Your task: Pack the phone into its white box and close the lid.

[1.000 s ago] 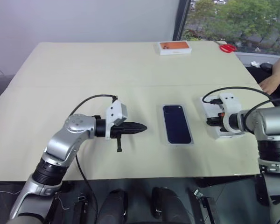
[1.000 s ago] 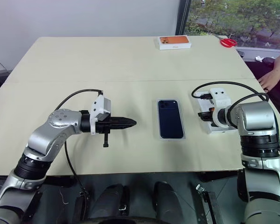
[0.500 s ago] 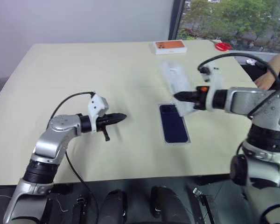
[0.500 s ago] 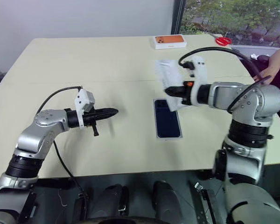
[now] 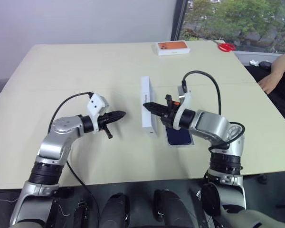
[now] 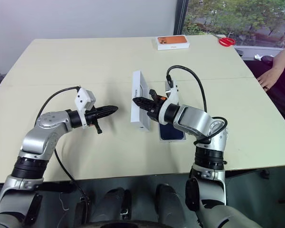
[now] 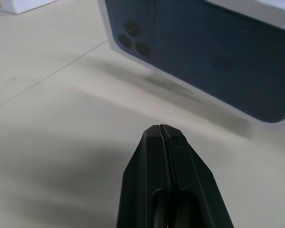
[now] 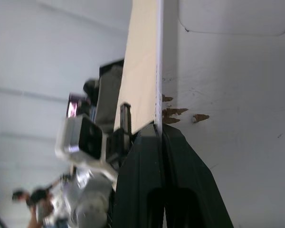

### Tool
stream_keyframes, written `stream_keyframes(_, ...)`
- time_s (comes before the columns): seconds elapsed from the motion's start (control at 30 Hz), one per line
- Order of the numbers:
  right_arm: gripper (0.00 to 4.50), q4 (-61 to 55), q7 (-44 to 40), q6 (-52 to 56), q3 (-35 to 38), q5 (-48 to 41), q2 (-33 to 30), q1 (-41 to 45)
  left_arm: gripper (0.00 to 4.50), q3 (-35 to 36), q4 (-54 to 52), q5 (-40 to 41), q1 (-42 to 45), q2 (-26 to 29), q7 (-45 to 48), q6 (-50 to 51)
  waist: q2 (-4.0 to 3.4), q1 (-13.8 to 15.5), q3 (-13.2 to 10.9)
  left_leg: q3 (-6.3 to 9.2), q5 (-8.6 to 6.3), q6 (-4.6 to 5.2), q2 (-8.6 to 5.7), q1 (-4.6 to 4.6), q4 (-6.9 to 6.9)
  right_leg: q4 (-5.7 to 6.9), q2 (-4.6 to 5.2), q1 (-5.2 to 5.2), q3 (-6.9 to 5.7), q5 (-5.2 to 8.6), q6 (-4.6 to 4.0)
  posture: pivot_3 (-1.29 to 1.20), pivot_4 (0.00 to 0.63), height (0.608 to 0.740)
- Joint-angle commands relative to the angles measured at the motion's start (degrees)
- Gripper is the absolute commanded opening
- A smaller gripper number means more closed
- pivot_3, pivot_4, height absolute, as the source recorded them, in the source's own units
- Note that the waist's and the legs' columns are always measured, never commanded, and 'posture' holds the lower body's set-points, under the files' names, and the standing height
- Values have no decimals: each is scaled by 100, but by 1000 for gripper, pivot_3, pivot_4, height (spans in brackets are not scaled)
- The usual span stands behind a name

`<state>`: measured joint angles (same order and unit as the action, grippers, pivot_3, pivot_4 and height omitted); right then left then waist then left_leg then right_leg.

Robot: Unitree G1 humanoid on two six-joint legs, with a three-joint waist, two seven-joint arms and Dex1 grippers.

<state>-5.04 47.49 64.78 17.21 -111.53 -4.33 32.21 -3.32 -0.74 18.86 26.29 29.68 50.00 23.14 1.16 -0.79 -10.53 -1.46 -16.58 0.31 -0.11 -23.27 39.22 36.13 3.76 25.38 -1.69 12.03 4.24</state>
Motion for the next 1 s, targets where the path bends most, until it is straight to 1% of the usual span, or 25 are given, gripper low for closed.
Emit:
stream_keyframes(0.03, 19, -187, 548, -237, 48, -147, 36, -267, 0, -264, 31, -199, 262, -241, -105, -119, 0, 15, 0, 2, 0, 0, 0, -3, 0, 0, -1, 2, -1, 0, 0, 0, 150, 740)
stream_keyframes(0.13, 19, -278, 746, -301, 76, -147, 17, -379, 0, -541, 218, -417, 495, -585, -226, -200, -3, 9, 4, -4, 0, 0, -2, 0, 0, 0, 2, -1, 3, 0, 0, 0, 150, 740)
stream_keyframes(0.23, 893, -325, 795, -310, 76, -147, 5, -408, 0, -648, 361, -535, 612, -764, -291, -245, -4, 1, 4, -2, 0, 1, -1, 1, 0, -1, 0, -2, 3, 0, 0, 0, 150, 740)
stream_keyframes(0.3, 1895, -328, 718, -274, 82, -147, -142, -374, 0, -720, 473, -532, 703, -929, -324, -159, -5, 1, 3, -2, -1, 2, 1, 0, 0, -1, -4, 0, 3, 0, 0, 0, 150, 740)
stream_keyframes(0.4, 3406, -248, 409, -178, 173, -147, -675, -127, 0, -830, 436, -534, 727, -1073, -250, -142, -5, 1, 3, -2, -1, 2, 1, -1, 0, -2, -3, 0, 3, 0, 0, 0, 150, 740)
stream_keyframes(0.47, 3406, -162, 180, -88, 137, -147, -1115, -16, 0, -857, 400, -526, 726, -1123, -210, -132, -6, 3, 2, -4, -1, 3, 0, -2, 0, -3, -3, 1, 3, 0, 0, 0, 150, 740)
stream_keyframes(0.57, 3406, 101, -352, -70, 284, -147, -2055, 272, 0, -947, 293, -467, 730, -1237, -157, -39, -6, 14, 2, -3, -2, 3, 1, -1, 0, -4, -4, 0, 3, 0, 0, 0, 150, 740)
stream_keyframes(0.63, 3406, 159, -732, -18, 163, 57, -2721, 346, 0, -1001, 254, -472, 742, -1317, -156, 23, -7, 30, 2, -4, -2, 4, 0, -4, 0, -7, -4, 0, 2, 1, 0, 0, 150, 740)
stream_keyframes(0.67, 3406, 164, -960, 45, 69, 260, -2994, 368, 0, -1042, 231, -493, 749, -1376, -172, 51, -6, 24, 2, -5, -3, 6, -2, -4, 0, -8, -3, 0, 3, 1, 0, 0, 150, 740)
stream_keyframes(0.7, 3406, 88, -1375, 106, -47, 798, -3323, 404, 0, -1118, 213, -523, 763, -1478, -200, 58, -6, 25, 2, -5, -5, 9, 0, -4, 0, -11, -4, -1, 4, 1, 0, 0, 150, 740)
stream_keyframes(0.8, 3406, 100, -2258, 168, -304, 1811, -3904, 465, 0, -1347, 235, -603, 834, -1812, -333, 237, -7, 29, 3, -6, -7, 12, 0, -3, 0, -12, -5, -3, 5, 1, 0, 0, 150, 740)
stream_keyframes(0.93, 3406, 14, -3231, 188, -701, 2941, -4336, 456, 0, -1576, 190, -675, 853, -2027, -379, 282, -7, 17, 3, -8, -7, 13, 0, -3, 1, -12, -7, -2, 6, 1, 1, 0, 150, 740)
stream_keyframes(1.0, 3406, -109, -3682, 175, -911, 3485, -4510, 424, 0, -1548, 152, -618, 876, -2094, -445, 301, -8, 15, 3, -7, -9, 15, 4, -2, 1, -11, -11, -1, 6, 1, 1, 0, 150, 740)
